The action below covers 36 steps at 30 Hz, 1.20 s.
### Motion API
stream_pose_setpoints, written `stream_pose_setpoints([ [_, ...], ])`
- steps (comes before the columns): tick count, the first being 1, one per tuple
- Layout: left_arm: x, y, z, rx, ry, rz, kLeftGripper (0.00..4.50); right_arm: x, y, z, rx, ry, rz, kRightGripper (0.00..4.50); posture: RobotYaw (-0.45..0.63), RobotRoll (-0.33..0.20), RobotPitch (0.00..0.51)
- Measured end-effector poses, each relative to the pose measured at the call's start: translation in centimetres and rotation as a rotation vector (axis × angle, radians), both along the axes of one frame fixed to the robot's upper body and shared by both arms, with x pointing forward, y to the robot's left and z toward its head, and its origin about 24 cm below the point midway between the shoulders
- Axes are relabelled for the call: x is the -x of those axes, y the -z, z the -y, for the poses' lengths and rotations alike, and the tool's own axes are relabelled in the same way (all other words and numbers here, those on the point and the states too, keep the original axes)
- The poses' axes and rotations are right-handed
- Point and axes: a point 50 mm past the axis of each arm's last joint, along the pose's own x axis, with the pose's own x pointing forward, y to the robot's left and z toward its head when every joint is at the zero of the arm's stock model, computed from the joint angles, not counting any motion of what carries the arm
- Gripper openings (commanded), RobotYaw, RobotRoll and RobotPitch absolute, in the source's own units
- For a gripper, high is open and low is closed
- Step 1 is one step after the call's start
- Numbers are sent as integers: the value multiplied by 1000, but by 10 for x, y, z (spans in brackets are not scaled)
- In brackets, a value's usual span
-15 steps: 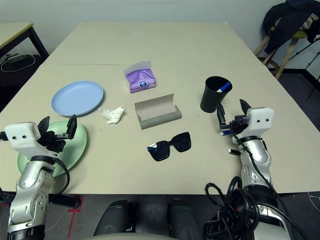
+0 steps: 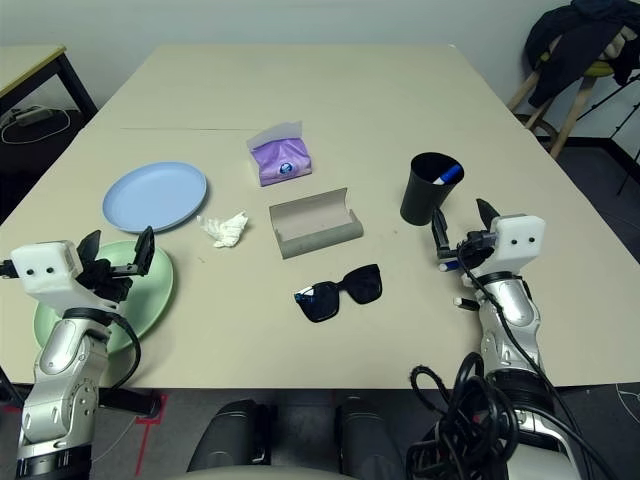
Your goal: Organize and tidy the items on the table.
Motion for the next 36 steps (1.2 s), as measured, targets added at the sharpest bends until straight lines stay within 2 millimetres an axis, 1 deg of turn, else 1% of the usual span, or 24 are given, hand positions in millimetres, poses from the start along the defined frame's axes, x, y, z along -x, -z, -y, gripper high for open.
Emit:
stream_pose_setpoints([
  [11, -1, -1, 1, -1, 6, 4, 4500, 1, 0, -1, 2, -6, -2, 4490, 110, 0, 75],
  [14, -4, -3, 2, -1, 11, 14, 4500, 3, -4, -4, 22, -53, 4, 4490, 103, 0, 75],
  [18, -9, -10, 3, -7, 21, 40, 4500, 9, -8, -21, 56, -219, -3, 4490, 94, 0, 74],
  [23, -13, -13, 4, -12, 31, 52, 4500, 20, -19, -29, 48, -393, -23, 4490, 97, 0, 70],
  [25, -14, -15, 4, -15, 32, 58, 4500, 24, -23, -38, 44, -487, -30, 4490, 99, 0, 68],
  [31, -16, -18, 4, -17, 35, 68, 4500, 33, -26, -55, 22, -715, -78, 4490, 109, 0, 55],
  [36, -18, -22, 4, -23, 38, 83, 4500, 38, -26, -64, 34, -883, -112, 4490, 114, 0, 38],
])
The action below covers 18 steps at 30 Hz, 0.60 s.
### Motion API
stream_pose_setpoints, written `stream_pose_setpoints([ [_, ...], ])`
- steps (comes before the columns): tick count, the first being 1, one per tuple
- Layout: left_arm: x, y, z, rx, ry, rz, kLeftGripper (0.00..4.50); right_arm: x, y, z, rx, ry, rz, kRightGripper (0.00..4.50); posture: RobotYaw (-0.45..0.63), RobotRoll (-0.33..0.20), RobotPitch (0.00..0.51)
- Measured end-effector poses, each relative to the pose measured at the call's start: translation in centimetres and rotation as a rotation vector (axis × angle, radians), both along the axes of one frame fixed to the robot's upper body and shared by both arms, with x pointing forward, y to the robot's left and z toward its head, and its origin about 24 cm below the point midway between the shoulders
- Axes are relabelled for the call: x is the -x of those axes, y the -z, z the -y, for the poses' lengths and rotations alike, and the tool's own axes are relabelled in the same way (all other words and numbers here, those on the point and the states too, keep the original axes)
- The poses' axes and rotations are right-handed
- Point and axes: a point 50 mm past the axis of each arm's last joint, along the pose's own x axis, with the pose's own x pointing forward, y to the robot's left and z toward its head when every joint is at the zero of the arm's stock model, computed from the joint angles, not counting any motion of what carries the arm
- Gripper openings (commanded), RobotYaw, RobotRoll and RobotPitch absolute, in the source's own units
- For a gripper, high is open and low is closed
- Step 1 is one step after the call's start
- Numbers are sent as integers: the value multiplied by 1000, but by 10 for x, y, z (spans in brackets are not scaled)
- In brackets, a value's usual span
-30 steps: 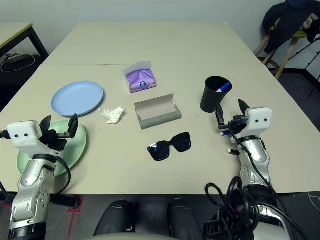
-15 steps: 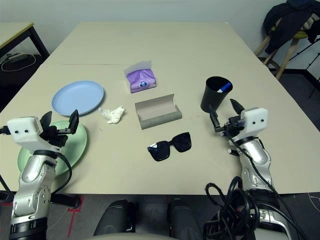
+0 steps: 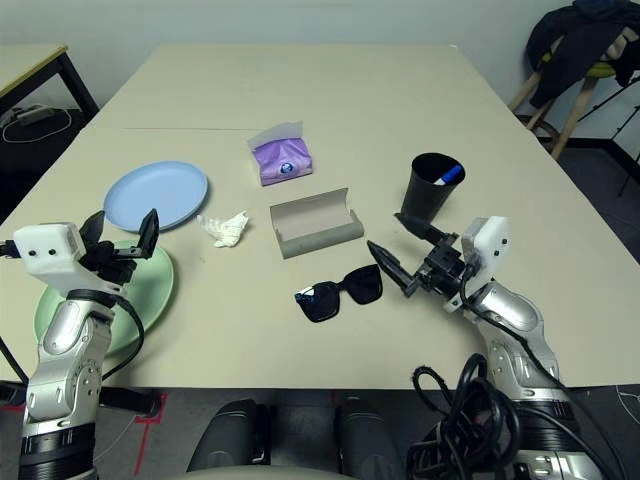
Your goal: Organize and tidy the items on the table.
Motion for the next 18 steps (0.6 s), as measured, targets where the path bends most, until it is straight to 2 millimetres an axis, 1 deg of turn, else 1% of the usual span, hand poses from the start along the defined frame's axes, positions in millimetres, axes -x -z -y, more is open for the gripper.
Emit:
stream_pose_setpoints([
  [3, -3, -5, -2, -13, -1, 14, 4500, 3, 1, -4, 13, -78, -3, 4490, 116, 0, 27],
  [7, -5, -2, -4, -11, -7, -1, 4500, 6, 4, -9, 23, -169, -9, 4490, 119, 0, 17],
  [12, -8, -7, -4, -15, -2, 19, 4500, 11, 8, -16, 34, -274, -18, 4490, 122, 0, 9],
  [18, -9, -8, -4, -18, 0, 23, 4500, 14, 10, -14, 62, -324, 13, 4490, 116, 0, 10],
])
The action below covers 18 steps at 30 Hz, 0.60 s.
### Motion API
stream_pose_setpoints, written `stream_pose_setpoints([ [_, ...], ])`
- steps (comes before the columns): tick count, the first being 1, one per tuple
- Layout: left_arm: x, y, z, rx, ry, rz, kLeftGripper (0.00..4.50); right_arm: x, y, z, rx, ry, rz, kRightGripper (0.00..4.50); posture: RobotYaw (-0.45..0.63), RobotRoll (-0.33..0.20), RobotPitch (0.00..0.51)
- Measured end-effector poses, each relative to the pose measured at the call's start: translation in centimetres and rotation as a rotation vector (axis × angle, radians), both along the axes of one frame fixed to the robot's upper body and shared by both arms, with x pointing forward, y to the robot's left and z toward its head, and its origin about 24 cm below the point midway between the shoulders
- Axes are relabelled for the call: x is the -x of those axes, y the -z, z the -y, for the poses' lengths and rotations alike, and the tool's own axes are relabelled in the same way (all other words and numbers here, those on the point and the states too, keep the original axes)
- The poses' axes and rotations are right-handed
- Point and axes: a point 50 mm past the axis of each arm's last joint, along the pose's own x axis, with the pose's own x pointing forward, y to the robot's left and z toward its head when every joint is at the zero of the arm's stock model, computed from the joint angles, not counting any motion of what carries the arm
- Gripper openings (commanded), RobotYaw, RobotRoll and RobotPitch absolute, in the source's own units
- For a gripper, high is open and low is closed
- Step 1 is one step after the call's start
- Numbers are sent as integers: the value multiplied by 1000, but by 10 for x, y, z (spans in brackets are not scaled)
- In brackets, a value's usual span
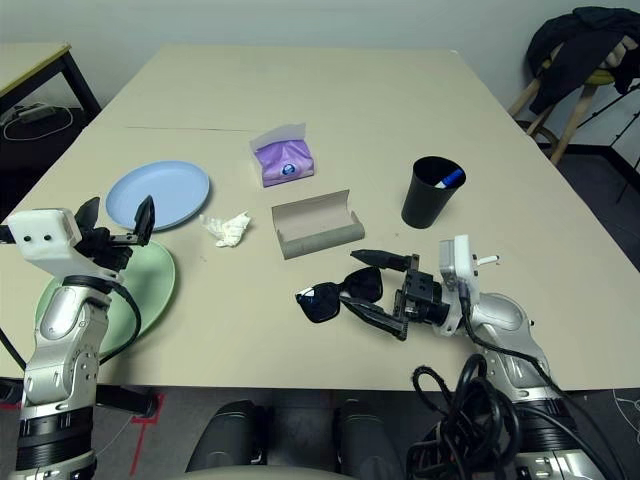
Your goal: Organize and tidy the items on the table.
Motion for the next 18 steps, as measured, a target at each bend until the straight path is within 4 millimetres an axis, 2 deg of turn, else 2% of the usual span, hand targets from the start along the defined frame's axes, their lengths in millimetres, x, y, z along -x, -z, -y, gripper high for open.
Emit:
stream_pose_setpoints([
  [6, 0, -1, 0, -5, 9, 1, 4500, 0, 8, 6, 36, 13, 34, 4490, 113, 0, 15],
  [18, -5, -4, -4, -24, -24, -36, 4500, 1, 8, 10, 58, 7, 58, 4490, 107, 0, 29],
])
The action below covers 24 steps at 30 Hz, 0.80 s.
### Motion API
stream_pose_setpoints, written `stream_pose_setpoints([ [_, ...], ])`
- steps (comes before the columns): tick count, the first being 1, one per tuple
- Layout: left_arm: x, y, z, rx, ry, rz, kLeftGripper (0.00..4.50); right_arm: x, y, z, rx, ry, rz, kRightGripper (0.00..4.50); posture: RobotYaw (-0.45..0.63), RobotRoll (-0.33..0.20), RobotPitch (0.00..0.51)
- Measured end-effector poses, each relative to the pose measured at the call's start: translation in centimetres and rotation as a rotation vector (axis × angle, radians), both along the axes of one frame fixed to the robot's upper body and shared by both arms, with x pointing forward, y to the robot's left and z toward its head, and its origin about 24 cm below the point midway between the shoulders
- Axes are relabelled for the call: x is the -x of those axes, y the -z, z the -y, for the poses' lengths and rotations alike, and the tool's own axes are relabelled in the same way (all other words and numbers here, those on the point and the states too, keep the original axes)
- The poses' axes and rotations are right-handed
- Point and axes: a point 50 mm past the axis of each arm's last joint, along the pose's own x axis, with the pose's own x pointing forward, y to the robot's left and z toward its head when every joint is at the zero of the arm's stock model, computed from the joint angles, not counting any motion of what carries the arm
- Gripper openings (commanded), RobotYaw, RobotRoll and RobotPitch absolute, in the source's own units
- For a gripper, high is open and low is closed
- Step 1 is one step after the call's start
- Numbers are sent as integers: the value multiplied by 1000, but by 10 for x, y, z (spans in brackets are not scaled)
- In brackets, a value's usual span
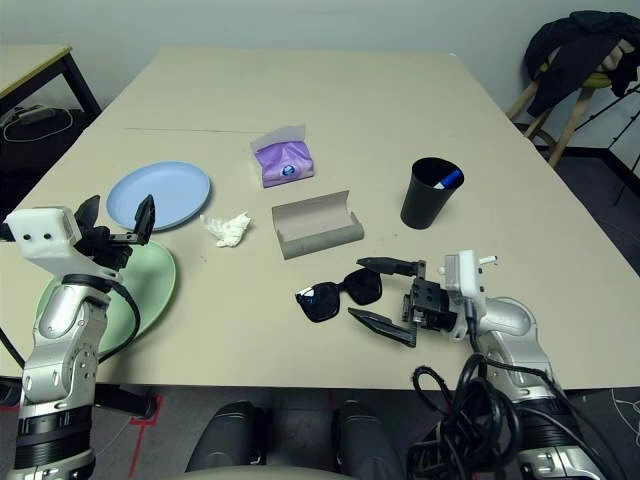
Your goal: Organize and tidy the items on the table.
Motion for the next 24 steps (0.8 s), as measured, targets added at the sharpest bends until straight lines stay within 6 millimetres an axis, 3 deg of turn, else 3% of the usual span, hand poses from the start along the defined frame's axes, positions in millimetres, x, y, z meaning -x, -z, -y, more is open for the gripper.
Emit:
stream_pose_setpoints([
  [11, -6, -14, -6, 49, 1, 0, 4500, 2, -5, -2, -21, -23, 23, 4490, 110, 0, 45],
  [24, -3, -12, -12, 3, 8, -41, 4500, 1, -13, -4, -25, -41, 39, 4490, 107, 0, 58],
])
